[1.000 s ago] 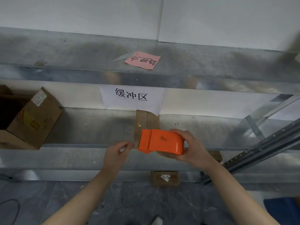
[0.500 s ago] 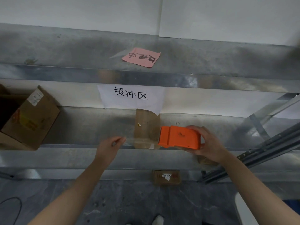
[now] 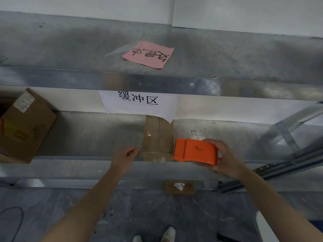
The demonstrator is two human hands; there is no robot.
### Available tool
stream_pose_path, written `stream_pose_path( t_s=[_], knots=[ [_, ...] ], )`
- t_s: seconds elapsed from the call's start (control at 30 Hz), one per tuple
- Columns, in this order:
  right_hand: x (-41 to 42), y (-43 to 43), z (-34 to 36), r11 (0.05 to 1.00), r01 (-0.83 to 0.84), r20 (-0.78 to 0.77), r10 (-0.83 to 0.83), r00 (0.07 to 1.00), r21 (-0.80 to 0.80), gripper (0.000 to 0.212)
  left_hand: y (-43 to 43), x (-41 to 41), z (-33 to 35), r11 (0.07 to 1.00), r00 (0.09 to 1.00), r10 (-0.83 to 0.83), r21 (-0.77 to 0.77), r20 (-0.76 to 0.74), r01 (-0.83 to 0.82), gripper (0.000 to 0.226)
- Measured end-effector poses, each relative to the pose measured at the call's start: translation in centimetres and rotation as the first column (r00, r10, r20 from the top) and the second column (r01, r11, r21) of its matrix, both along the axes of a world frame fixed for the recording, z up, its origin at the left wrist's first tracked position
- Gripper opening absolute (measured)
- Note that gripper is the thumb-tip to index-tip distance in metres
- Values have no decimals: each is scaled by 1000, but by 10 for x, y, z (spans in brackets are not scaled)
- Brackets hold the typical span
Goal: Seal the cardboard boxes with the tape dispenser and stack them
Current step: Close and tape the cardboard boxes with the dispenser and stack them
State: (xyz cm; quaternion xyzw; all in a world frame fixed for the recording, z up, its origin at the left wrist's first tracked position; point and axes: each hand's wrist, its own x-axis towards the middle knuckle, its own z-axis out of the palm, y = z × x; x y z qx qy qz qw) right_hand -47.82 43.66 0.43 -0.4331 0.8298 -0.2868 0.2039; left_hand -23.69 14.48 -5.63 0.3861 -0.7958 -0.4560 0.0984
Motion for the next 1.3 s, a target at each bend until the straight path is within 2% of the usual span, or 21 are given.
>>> stream_pose_path(
  t_s=[0.23,0.33,0.37,0.4,0.43,0.47,0.5,0.57,0.63,0.7,0.9,0.97,1.07,1.3],
  knots=[
    [-9,-8,-11,1000,14,14,-14,1000,6,92,22,-33,-24,961,963,251,144,-93,-237,8],
    [-12,-8,-15,1000,15,26,-16,1000,15,91,26,-41,-25,938,942,333,108,-23,-329,21],
    [-13,-8,-17,1000,18,37,-19,999,15,91,27,-40,-18,931,932,360,71,-38,-357,23],
    [-13,-7,-19,1000,22,50,-23,998,15,91,26,-38,-10,930,923,366,37,-116,-365,24],
    [-14,-7,-20,1000,24,64,-25,998,18,92,24,-35,-4,948,920,311,10,-238,-318,23],
    [-13,-7,-21,1000,22,73,-24,997,19,92,21,-31,4,979,924,180,-31,-337,-202,25],
    [-13,-7,-21,1000,20,76,-21,997,14,92,19,-27,11,997,936,-13,-82,-352,-16,34],
    [-12,-5,-20,1000,14,73,-14,997,3,92,15,-22,18,922,902,-384,-131,-199,364,60],
    [-10,-1,-20,1000,1,72,0,997,-9,93,7,-20,12,836,842,-535,-183,-64,517,80],
    [-10,5,-20,1000,-14,67,15,998,-27,91,-2,-20,3,824,836,-547,-207,-48,527,85],
    [-33,39,-20,999,-45,59,46,997,-23,90,-5,-24,0,829,848,-528,-235,-32,507,79],
    [-40,41,-19,999,-51,14,52,999,-17,93,-5,-23,0,832,852,-522,-236,-24,503,82],
    [-50,36,-18,993,-107,-71,110,991,43,94,-4,-24,0,828,852,-523,-245,-13,504,84],
    [-46,2,-22,976,-173,-110,188,976,129,86,3,-25,0,817,852,-522,-272,24,508,89]
  ],
)
